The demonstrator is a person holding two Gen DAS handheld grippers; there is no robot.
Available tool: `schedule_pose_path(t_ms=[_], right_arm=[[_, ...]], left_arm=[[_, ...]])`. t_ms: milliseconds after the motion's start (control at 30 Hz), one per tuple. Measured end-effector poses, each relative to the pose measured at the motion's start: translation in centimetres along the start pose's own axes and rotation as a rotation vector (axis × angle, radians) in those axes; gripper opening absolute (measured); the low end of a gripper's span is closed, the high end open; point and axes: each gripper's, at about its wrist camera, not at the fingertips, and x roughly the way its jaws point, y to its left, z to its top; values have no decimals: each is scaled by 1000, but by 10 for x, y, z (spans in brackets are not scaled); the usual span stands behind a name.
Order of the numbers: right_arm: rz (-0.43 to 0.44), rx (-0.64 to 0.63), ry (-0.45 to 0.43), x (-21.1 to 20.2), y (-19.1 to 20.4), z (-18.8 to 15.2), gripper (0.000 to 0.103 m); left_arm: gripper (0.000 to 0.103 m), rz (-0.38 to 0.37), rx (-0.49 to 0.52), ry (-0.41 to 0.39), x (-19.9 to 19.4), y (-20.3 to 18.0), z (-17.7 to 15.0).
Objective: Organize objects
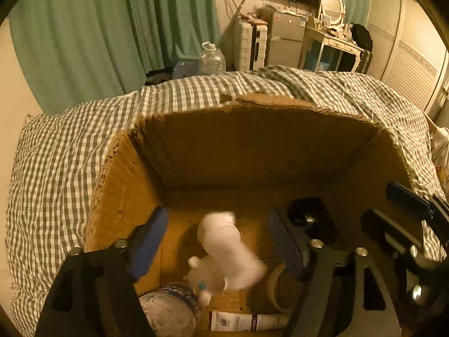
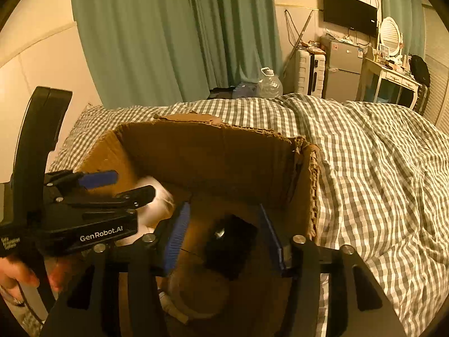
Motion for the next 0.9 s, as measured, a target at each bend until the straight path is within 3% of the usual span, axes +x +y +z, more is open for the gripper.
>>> schedule_pose_path(t_ms=[100,233,367,667,767,900], right_arm=[[-3,7,-8,-12,5,-5,62],[-33,55,-26,-35,2,-6,75],[-57,82,-32,-68,0,3,86],[-142,98,-130,-177,26,30,97],[-161,94,-163,-212,40,30,103],[-163,65,-226,-255,60,21,102]], left_arm=[[84,63,11,-58,-15,0,2],[93,126,35,-202,-58,-1,5],[103,122,8,-291,-106,5,16],[103,96,-26,-410,-231,16,16],[103,76,-45,-450,-271,22,7],[103,53,-33,-479,-305,28,-10]])
